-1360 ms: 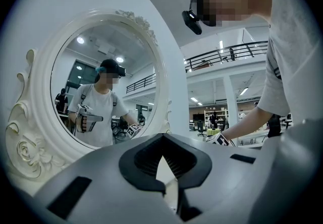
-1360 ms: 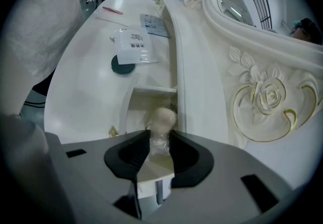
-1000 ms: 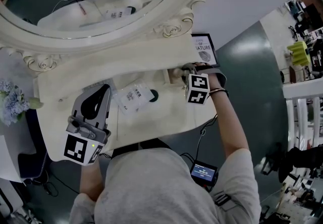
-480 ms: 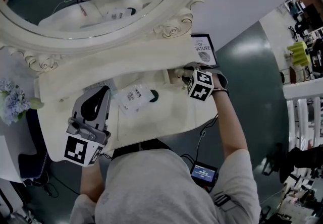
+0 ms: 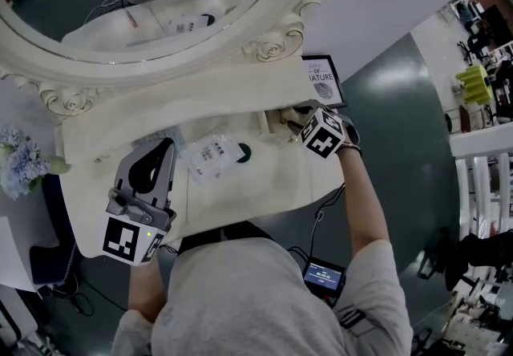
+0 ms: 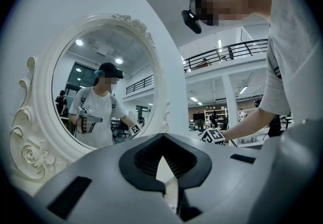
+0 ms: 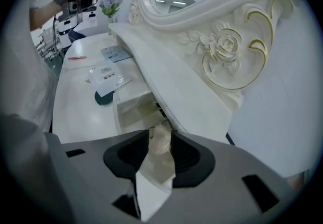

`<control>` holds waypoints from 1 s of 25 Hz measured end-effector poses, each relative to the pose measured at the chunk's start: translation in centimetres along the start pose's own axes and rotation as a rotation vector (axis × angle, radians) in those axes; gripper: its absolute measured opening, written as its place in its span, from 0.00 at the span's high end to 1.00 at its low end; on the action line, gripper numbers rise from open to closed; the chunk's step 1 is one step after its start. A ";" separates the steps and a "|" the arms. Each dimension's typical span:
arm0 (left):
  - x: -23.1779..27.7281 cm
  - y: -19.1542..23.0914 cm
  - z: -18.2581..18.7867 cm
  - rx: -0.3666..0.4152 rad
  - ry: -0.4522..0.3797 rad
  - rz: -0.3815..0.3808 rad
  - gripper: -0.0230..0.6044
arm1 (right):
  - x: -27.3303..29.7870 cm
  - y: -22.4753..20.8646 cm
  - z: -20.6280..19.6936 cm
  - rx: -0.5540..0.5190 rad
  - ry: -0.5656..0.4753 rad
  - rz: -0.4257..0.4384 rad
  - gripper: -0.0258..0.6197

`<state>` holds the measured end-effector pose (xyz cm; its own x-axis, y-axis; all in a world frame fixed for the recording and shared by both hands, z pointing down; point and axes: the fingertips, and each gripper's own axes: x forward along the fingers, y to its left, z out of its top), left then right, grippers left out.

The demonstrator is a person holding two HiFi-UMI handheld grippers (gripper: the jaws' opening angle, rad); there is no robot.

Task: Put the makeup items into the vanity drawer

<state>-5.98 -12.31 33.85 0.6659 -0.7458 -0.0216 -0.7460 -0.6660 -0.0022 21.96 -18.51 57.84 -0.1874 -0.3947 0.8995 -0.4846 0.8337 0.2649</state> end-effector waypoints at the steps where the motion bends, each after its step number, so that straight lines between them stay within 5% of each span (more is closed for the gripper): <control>1: 0.0 0.0 0.0 0.000 -0.001 -0.001 0.94 | -0.1 0.0 0.1 0.047 -0.022 -0.004 0.77; 5: 0.0 0.0 0.0 -0.002 -0.001 -0.002 0.94 | -0.9 0.0 1.0 0.235 -0.162 -0.012 0.90; 12: 0.3 0.0 0.4 0.002 -0.012 -0.007 0.94 | -2.4 0.4 2.7 0.477 -0.382 -0.051 0.92; 25: 0.1 0.3 1.0 0.010 -0.027 -0.003 0.94 | -6.2 2.5 8.3 0.594 -0.675 -0.118 0.92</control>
<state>-6.11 -12.57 32.80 0.6678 -0.7428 -0.0482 -0.7440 -0.6681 -0.0123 14.85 -17.21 50.04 -0.4788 -0.7636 0.4332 -0.8585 0.5105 -0.0490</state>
